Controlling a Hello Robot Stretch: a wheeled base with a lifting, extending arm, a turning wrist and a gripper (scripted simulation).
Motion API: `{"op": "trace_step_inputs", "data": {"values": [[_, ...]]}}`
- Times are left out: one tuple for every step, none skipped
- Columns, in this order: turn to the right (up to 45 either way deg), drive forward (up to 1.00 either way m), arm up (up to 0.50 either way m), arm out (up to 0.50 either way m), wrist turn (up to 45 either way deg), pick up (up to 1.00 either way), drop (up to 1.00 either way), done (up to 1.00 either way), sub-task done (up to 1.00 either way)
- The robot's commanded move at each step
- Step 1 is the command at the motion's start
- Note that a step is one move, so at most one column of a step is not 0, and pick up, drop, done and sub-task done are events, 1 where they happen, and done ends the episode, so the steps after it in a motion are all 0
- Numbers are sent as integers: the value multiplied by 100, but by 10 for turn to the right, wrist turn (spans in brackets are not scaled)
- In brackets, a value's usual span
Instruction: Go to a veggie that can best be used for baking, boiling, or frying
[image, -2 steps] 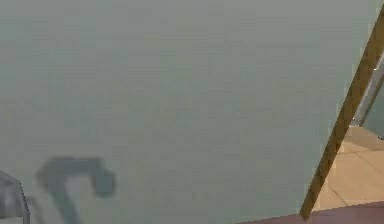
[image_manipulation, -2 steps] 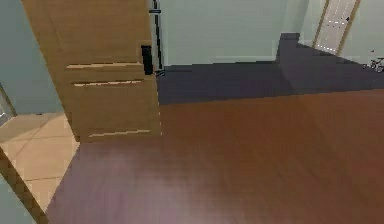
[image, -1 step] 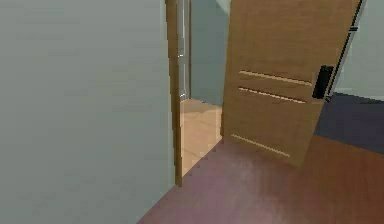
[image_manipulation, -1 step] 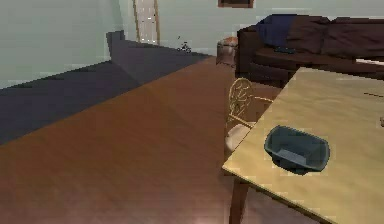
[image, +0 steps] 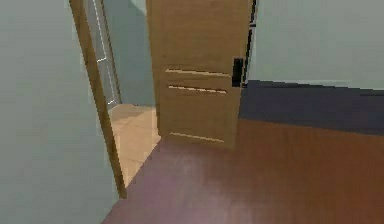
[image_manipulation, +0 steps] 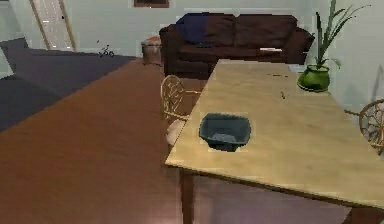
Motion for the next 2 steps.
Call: {"op": "trace_step_inputs", "data": {"values": [[0,40,0,0,0,0,0,0,0],[450,0,0,0,0,0,0,0,0]]}}
